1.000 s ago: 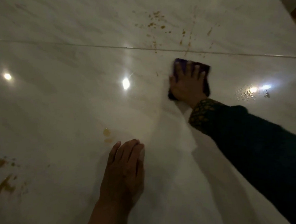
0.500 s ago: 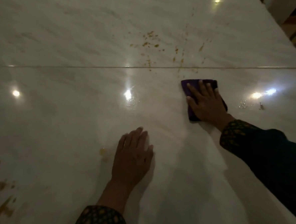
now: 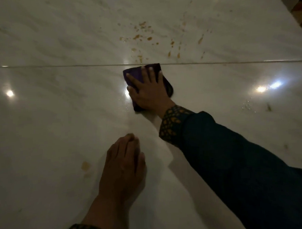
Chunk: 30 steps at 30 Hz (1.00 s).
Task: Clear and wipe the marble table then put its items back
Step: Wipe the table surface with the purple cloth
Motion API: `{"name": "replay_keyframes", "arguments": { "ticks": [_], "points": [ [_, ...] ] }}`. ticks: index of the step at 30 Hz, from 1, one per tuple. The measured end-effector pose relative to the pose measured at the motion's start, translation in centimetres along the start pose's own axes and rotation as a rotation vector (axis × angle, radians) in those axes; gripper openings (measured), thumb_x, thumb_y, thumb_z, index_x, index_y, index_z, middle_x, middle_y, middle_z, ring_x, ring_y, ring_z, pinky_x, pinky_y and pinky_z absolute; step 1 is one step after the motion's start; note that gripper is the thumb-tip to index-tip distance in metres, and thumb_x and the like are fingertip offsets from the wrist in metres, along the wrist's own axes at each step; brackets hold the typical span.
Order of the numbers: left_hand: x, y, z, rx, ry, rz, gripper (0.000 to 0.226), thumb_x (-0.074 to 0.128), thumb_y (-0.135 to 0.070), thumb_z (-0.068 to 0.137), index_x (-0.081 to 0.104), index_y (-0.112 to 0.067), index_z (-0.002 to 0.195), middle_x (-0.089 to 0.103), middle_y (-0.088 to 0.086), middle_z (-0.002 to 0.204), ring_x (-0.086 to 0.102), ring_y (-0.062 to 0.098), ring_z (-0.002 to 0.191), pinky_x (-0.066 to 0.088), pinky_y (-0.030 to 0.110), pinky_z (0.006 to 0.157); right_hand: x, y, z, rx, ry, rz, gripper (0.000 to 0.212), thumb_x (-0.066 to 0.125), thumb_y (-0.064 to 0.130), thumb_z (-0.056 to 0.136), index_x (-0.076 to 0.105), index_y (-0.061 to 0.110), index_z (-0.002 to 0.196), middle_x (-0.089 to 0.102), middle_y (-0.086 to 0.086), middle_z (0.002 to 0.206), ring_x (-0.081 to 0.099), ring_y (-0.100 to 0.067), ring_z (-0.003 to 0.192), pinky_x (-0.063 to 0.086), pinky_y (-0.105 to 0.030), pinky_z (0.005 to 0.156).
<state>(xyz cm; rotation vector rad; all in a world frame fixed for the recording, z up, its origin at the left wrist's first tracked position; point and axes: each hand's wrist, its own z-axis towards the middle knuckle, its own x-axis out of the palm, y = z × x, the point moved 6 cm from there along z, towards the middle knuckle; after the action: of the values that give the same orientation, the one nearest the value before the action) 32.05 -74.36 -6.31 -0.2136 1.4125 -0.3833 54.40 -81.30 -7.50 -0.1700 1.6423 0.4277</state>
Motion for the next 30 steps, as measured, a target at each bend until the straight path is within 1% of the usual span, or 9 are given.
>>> {"name": "replay_keyframes", "arguments": {
  "ticks": [4, 10, 13, 16, 18, 20, 23, 26, 30],
  "points": [
    [0.0, 0.1, -0.1, 0.003, 0.005, -0.020, 0.046, 0.040, -0.035, 0.096, 0.055, -0.006, 0.129, 0.052, 0.011, 0.135, 0.045, 0.027, 0.127, 0.029, 0.033, 0.108, -0.6, -3.6, -0.8, 0.000, 0.004, 0.050, 0.053, 0.020, 0.054, 0.100, 0.011, 0.044, 0.151, 0.002, -0.006, 0.163, -0.002, -0.029, 0.149, -0.005, -0.052, 0.117],
    [-0.1, -0.1, 0.2, 0.005, -0.028, -0.024, 0.046, 0.046, -0.032, 0.095, 0.055, -0.004, 0.129, 0.052, 0.011, 0.135, 0.046, 0.028, 0.127, 0.036, 0.039, 0.108, -2.5, -15.5, -3.8, 0.221, -0.126, 0.006, 0.055, 0.031, 0.052, 0.098, 0.020, 0.040, 0.151, 0.014, -0.008, 0.161, 0.010, -0.031, 0.148, 0.006, -0.057, 0.116],
    [0.0, -0.1, 0.1, -0.013, -0.024, -0.028, 0.045, 0.047, -0.032, 0.094, 0.055, -0.005, 0.129, 0.052, 0.012, 0.135, 0.046, 0.030, 0.126, 0.039, 0.044, 0.106, -2.8, -20.9, -6.2, 0.395, -0.054, 0.059, 0.056, 0.026, 0.053, 0.099, 0.012, 0.040, 0.152, 0.006, -0.009, 0.162, 0.003, -0.032, 0.148, 0.001, -0.058, 0.117],
    [0.1, 0.5, -0.1, -0.021, -0.022, -0.016, 0.045, 0.046, -0.033, 0.094, 0.055, -0.006, 0.129, 0.052, 0.012, 0.136, 0.045, 0.031, 0.128, 0.037, 0.045, 0.108, -2.6, -18.2, -8.2, 0.432, -0.120, -0.002, 0.064, 0.017, 0.054, 0.094, 0.017, 0.031, 0.153, 0.010, -0.022, 0.159, 0.007, -0.042, 0.146, 0.001, -0.061, 0.116],
    [0.2, 0.6, -0.2, -0.009, -0.019, -0.009, 0.045, 0.045, -0.033, 0.093, 0.055, -0.007, 0.128, 0.051, 0.012, 0.136, 0.044, 0.032, 0.129, 0.036, 0.046, 0.108, -1.4, -12.3, -9.6, 0.313, -0.135, -0.025, 0.070, 0.011, 0.053, 0.090, 0.025, 0.025, 0.152, 0.017, -0.030, 0.155, 0.013, -0.049, 0.143, 0.001, -0.062, 0.114],
    [0.4, 0.6, -0.1, -0.006, -0.011, 0.000, 0.046, 0.043, -0.034, 0.092, 0.054, -0.007, 0.128, 0.051, 0.013, 0.136, 0.045, 0.033, 0.128, 0.036, 0.048, 0.108, 0.0, -6.1, -11.7, 0.171, -0.129, 0.011, 0.065, 0.016, 0.052, 0.092, 0.028, 0.027, 0.151, 0.016, -0.029, 0.156, 0.010, -0.047, 0.144, -0.004, -0.059, 0.115],
    [0.3, 0.4, 0.1, 0.000, 0.006, 0.004, 0.051, 0.042, -0.037, 0.092, 0.049, -0.005, 0.132, 0.050, 0.015, 0.134, 0.046, 0.035, 0.124, 0.037, 0.048, 0.106, 0.8, -1.6, -14.4, 0.076, -0.076, 0.074, 0.056, 0.027, 0.047, 0.098, 0.017, 0.036, 0.153, 0.005, -0.017, 0.161, -0.001, -0.036, 0.148, -0.009, -0.054, 0.117],
    [-0.4, -0.2, -0.1, -0.005, -0.009, 0.015, 0.048, 0.042, -0.037, 0.090, 0.052, -0.005, 0.125, 0.052, 0.014, 0.121, 0.048, 0.034, 0.111, 0.040, 0.045, 0.096, 0.3, -4.7, -16.2, 0.054, -0.069, 0.050, 0.056, 0.027, 0.046, 0.099, 0.011, 0.041, 0.152, 0.004, -0.006, 0.163, 0.000, -0.029, 0.149, -0.007, -0.053, 0.118],
    [-0.8, -1.3, 2.7, -0.037, -0.005, 0.179, 0.037, 0.043, -0.037, 0.085, 0.052, -0.009, 0.107, 0.050, 0.014, 0.102, 0.050, 0.037, 0.092, 0.042, 0.045, 0.077, -0.9, -12.4, -19.3, 0.279, -0.099, 0.060, 0.059, 0.025, 0.048, 0.095, 0.013, 0.042, 0.152, 0.007, -0.004, 0.163, 0.004, -0.027, 0.149, -0.004, -0.053, 0.116]
  ]
}}
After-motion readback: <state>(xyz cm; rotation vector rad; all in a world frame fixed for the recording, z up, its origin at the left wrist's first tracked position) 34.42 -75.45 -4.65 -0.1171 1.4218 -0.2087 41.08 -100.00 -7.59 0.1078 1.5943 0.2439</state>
